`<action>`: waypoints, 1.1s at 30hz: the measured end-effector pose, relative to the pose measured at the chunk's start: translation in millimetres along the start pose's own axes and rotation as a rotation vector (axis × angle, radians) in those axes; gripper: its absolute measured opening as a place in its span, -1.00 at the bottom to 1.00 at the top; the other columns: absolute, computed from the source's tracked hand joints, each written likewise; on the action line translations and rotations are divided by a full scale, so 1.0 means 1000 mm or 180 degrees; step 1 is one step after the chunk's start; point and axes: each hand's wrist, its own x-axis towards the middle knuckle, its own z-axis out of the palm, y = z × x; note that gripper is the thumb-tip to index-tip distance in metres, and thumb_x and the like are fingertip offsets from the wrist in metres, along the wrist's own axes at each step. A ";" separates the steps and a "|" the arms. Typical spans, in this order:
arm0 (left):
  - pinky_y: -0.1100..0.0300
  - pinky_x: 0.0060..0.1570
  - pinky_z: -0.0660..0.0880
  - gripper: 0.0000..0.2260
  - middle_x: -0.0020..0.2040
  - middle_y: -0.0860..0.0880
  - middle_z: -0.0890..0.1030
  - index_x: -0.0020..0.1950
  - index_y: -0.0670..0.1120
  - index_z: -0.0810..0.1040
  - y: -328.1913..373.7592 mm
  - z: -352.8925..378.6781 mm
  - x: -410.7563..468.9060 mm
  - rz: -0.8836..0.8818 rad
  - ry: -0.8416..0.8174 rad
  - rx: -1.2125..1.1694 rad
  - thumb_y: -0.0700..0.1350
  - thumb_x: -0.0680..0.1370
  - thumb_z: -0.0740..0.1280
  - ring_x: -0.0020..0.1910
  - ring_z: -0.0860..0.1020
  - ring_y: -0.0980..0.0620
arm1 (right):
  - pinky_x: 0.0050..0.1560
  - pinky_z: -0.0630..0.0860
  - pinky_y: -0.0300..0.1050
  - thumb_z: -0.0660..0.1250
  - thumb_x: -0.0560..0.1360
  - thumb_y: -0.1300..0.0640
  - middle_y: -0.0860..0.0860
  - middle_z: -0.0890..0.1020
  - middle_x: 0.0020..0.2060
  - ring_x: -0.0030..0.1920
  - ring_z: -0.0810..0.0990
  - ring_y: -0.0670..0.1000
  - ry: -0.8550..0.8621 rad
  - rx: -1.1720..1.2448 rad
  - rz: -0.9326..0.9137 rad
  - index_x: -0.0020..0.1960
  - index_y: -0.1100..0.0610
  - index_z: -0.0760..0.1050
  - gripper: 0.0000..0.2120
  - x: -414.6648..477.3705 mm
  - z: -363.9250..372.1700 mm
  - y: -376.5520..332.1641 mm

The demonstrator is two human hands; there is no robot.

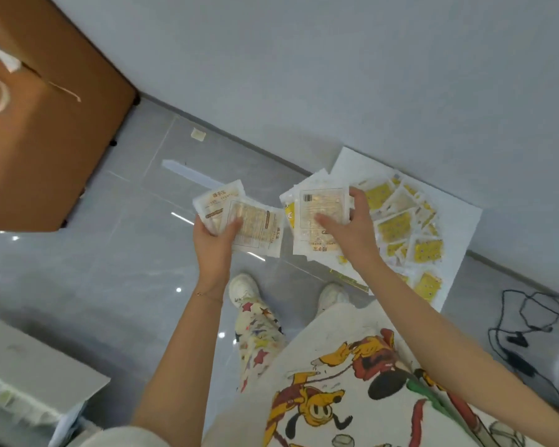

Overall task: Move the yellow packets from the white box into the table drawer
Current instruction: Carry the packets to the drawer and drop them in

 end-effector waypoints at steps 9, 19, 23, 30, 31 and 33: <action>0.13 -0.03 0.62 -0.65 0.12 -0.02 0.58 0.15 -0.03 0.37 0.032 -0.204 -0.025 0.0204 0.0916 -0.0150 -0.22 0.48 0.45 0.07 0.62 0.05 | -0.18 0.63 -0.18 0.48 0.43 0.20 -0.21 0.54 -0.03 -0.07 0.62 -0.15 -0.0976 -0.0601 -0.0416 0.23 -0.01 0.28 -0.50 -0.074 0.197 -0.071; 0.10 -0.01 0.62 -0.66 0.11 0.00 0.57 0.15 -0.01 0.37 0.033 -0.375 -0.040 0.0190 0.2005 -0.0979 -0.24 0.50 0.43 0.10 0.61 0.02 | -0.25 0.61 -0.25 0.46 0.44 0.19 -0.09 0.62 -0.05 -0.13 0.67 -0.10 -0.1892 -0.1027 -0.0735 0.20 -0.03 0.25 -0.52 -0.142 0.387 -0.115; 0.12 0.00 0.61 -0.62 0.16 -0.02 0.56 0.22 -0.01 0.36 0.025 -0.415 -0.045 0.0190 0.2373 -0.1316 -0.26 0.50 0.42 0.12 0.61 0.02 | -0.25 0.60 -0.27 0.46 0.44 0.19 -0.11 0.61 -0.03 -0.10 0.66 -0.11 -0.2264 -0.1245 -0.0852 0.19 -0.04 0.25 -0.52 -0.156 0.446 -0.123; -0.05 0.07 0.60 -0.57 0.22 -0.07 0.55 0.26 -0.02 0.35 0.013 -0.474 -0.039 0.0050 0.3096 -0.1810 -0.27 0.49 0.43 0.16 0.60 0.00 | -0.23 0.61 -0.23 0.45 0.45 0.20 -0.11 0.60 -0.04 -0.09 0.65 -0.13 -0.2897 -0.1506 -0.0910 0.21 -0.01 0.27 -0.53 -0.169 0.544 -0.134; -0.05 0.07 0.60 -0.57 0.22 -0.06 0.55 0.25 0.01 0.36 0.014 -0.482 -0.038 0.0052 0.3199 -0.1888 -0.27 0.49 0.43 0.17 0.59 -0.01 | -0.22 0.61 -0.23 0.45 0.45 0.20 -0.10 0.60 -0.03 -0.08 0.65 -0.12 -0.3005 -0.1577 -0.0939 0.20 -0.01 0.27 -0.54 -0.170 0.558 -0.136; -0.08 0.08 0.59 -0.60 0.22 -0.06 0.55 0.19 0.07 0.37 0.018 -0.499 -0.036 0.0053 0.3422 -0.2029 -0.27 0.49 0.42 0.17 0.59 -0.02 | -0.25 0.60 -0.26 0.45 0.46 0.20 -0.09 0.61 -0.02 -0.08 0.65 -0.12 -0.3220 -0.1719 -0.1014 0.20 -0.01 0.28 -0.55 -0.173 0.585 -0.143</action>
